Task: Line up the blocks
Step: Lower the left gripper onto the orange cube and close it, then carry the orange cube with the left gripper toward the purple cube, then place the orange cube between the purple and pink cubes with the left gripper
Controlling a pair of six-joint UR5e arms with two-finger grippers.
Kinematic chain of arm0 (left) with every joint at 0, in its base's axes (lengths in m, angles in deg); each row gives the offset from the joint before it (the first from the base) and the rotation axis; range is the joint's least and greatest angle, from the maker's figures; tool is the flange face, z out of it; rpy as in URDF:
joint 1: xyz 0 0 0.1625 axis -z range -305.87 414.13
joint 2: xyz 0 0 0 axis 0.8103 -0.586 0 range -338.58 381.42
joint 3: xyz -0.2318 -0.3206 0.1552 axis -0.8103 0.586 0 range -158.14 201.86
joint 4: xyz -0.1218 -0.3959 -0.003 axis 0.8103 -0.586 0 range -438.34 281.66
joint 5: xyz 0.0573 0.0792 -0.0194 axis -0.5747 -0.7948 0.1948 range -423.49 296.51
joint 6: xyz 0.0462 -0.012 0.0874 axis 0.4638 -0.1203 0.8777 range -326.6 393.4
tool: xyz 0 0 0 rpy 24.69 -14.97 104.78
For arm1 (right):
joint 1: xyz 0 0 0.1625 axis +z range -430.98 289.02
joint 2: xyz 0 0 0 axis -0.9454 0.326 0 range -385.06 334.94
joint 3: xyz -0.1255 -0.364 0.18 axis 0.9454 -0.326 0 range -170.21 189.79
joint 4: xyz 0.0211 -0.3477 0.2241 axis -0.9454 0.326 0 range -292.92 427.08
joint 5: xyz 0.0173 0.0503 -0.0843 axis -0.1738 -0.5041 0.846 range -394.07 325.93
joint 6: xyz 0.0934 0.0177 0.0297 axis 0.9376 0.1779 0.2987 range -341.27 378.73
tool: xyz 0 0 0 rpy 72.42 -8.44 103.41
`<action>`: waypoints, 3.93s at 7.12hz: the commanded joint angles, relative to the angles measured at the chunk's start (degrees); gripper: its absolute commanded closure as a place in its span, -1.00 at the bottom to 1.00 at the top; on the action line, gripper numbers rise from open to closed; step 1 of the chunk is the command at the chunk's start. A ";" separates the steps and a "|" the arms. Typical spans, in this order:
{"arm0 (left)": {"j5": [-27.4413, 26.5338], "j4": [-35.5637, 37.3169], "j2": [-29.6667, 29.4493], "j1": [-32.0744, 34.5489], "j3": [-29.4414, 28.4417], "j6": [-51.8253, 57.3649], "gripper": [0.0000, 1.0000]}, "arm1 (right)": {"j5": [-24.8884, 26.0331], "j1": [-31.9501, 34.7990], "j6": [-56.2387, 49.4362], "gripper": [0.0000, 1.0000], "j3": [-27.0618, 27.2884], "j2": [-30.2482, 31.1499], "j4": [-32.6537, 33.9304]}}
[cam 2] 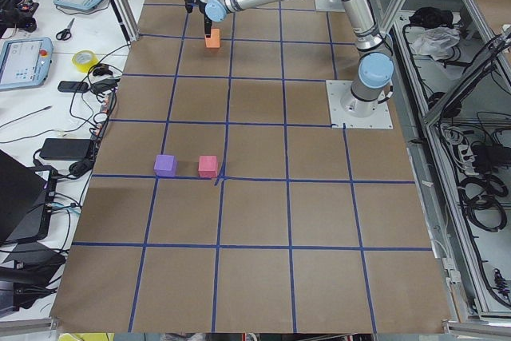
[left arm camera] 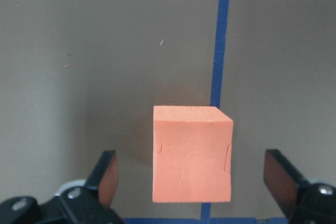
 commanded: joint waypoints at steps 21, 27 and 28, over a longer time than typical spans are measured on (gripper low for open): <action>-2.85 -11.82 0.67 -49.42 -7.03 40.03 1.00 | -0.17 0.61 0.34 -1.00 3.56 2.29 -0.21; -2.93 -10.16 -2.24 -50.05 -9.06 45.83 1.00 | -1.49 0.52 0.34 -1.00 3.47 2.46 1.46; -3.02 -10.43 -2.15 -51.01 -9.05 46.01 1.00 | -1.23 0.43 0.34 -1.00 3.47 2.38 0.94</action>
